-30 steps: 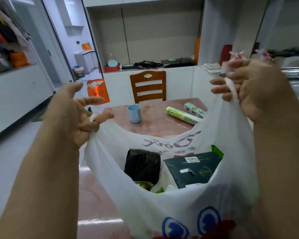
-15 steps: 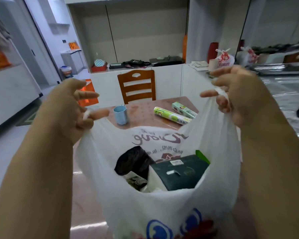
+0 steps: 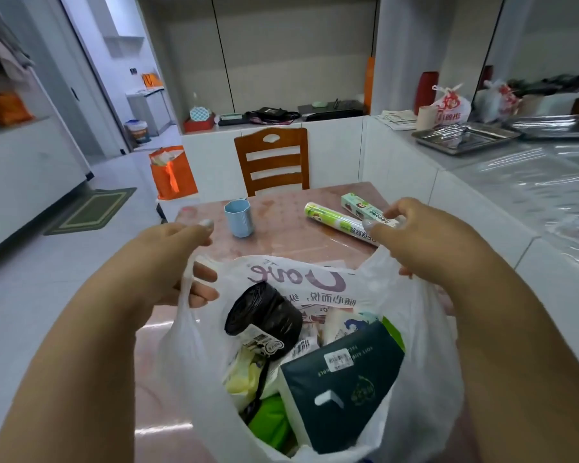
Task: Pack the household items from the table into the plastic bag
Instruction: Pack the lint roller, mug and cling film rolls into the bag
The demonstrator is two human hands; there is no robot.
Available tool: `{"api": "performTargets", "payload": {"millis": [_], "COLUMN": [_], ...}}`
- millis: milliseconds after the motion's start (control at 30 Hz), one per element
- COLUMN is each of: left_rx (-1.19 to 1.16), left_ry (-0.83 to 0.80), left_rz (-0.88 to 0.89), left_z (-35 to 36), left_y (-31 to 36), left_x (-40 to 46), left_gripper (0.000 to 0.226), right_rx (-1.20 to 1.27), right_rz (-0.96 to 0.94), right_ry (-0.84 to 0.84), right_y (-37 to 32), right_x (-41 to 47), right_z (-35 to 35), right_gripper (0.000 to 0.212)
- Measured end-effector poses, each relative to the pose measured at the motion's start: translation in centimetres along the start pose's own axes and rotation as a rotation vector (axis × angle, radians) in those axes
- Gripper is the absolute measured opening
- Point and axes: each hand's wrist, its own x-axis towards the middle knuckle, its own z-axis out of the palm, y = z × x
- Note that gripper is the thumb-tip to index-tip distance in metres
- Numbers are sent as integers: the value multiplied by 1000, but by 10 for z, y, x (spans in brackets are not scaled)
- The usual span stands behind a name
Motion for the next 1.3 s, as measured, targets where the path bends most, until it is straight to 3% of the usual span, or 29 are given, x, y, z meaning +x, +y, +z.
{"api": "performTargets", "payload": {"millis": [167,300,433,500,633,767,933,1133,1300], "left_rx": [113,398,748,799,756,780,776,513,301], "left_ry": [24,32,86,114,69,-46,-224,-392,-381], "left_rz": [18,39,112,181,238,173,42,-224,-364], "left_z": [-1,-5,-5,-2,15,32,50,71,91], "left_y": [2,8,34,55,98,120,107,29,-19], "left_x": [-5,-9,-5,7,43,86,142,209,228], "left_gripper": [44,53,64,72,74,70,64,70,79], "right_rx": [-107,-305,-218,-179,-240,-271,-314,12,236], "right_rz": [31,-18,-178,-259,-359,-297,-267,8,219], "right_ry": [104,209,179,127,36,-213,-412,-728,-880], "right_y": [-4,-12,-40,-60,-97,-121,-113,-75,-51], "right_x": [-14,-28,-30,-14,45,102,155,199,213], "right_z": [-8,-19,-34,-35,-27,-21,1,83,149], "right_gripper": [62,57,47,41,46,59,46,65,77]}}
